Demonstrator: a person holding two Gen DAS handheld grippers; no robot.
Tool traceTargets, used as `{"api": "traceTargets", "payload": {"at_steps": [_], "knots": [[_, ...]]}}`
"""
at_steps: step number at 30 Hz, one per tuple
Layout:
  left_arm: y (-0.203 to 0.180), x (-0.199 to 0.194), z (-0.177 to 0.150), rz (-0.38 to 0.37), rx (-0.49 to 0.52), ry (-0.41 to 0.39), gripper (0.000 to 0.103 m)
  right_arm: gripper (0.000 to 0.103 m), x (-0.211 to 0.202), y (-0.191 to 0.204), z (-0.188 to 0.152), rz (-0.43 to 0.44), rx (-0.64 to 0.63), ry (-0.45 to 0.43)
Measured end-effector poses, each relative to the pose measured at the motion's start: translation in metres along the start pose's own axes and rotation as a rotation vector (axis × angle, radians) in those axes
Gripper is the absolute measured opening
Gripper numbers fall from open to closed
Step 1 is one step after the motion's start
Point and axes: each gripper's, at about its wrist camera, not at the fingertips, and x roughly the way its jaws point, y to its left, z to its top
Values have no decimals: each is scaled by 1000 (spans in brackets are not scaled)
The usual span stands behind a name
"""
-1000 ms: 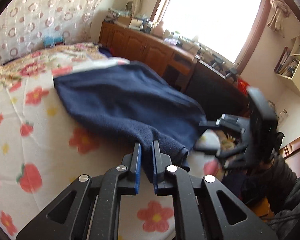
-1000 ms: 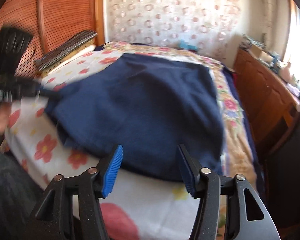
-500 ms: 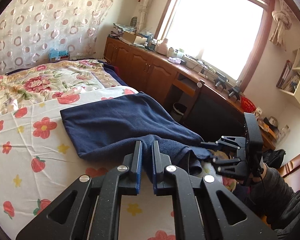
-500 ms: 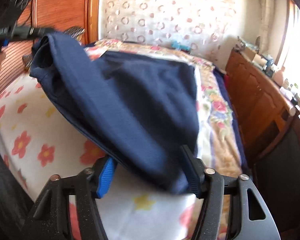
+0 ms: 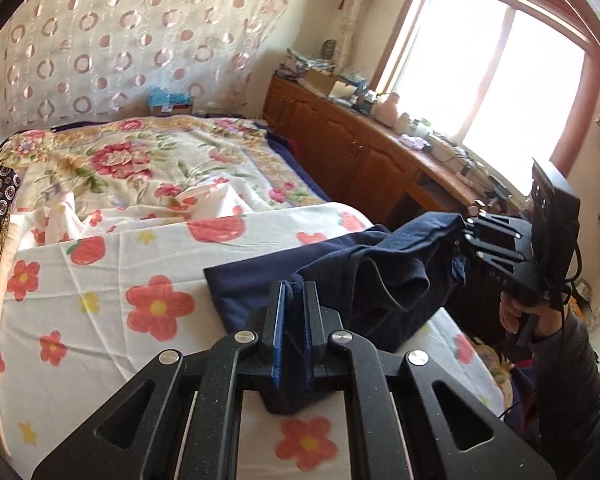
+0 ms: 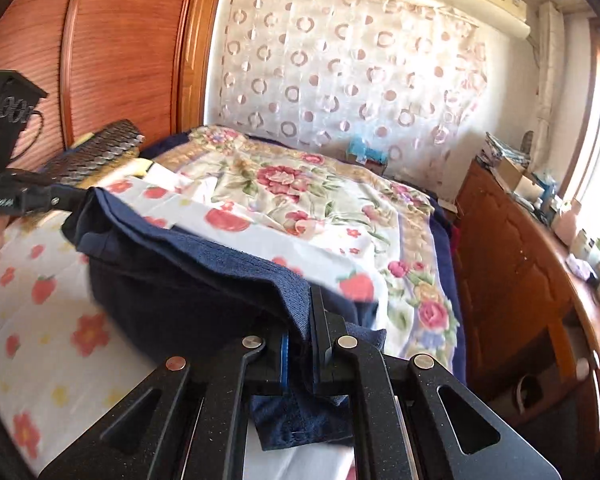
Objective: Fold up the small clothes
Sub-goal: 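Grasp the folded navy shirt with both grippers and lift it, then carry the shirt onto the patterned stack and open both grippers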
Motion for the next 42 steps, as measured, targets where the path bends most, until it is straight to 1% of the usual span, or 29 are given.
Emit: {"api": "traceTargets", "payload": {"at_steps": [5,7,8,9,10,11,12,13,14,15,16,17,19,21,23,25,27,29,32,35,37,42], "knots": [[25,31,2,25,-48,53,9,8,60,-9,13,44,41,76],[31,36,2,78,-39,56,11,8,72,-11,14,46,54,101],[34,36,3,75,-36,53,20,13,76,-19,21,49,63,115],[36,34,4,50,-36,44,32,18,83,-21,23,45,76,132],[37,32,6,46,-36,35,38,21,88,-24,28,39,87,144],[37,30,7,51,-32,28,45,29,90,-26,30,35,100,152],[35,28,9,59,-16,22,55,41,85,-27,39,30,113,153],[34,28,10,58,-1,23,59,47,83,-31,45,24,133,151],[32,29,11,49,11,27,65,54,78,-32,48,15,151,146],[32,32,11,43,16,35,68,55,80,-35,54,5,163,143],[32,37,11,41,23,51,68,56,78,-37,57,-3,167,140],[32,42,10,41,26,62,68,58,73,-40,61,-19,173,128],[36,53,7,43,21,83,68,59,74,-41,65,-45,174,100],[40,64,5,47,13,107,68,59,69,-42,68,-98,173,74],[43,74,4,61,8,127,68,59,64,-42,66,-112,172,81],[46,80,3,67,8,141,68,59,62,-38,62,-92,164,102],[50,85,3,76,2,156,68,63,60,-35,53,-64,172,122],[53,89,2,80,-3,163,68,64,61,-34,41,-48,185,154],[59,95,2,62,-30,175,68,65,74,-42,28,-36,212,208],[60,97,0,52,-46,181,68,65,83,-52,19,0,267,245],[60,98,1,50,-51,175,68,65,89,-57,16,26,298,255],[59,100,4,39,-63,171,68,65,100,-74,14,123,354,263]]}}
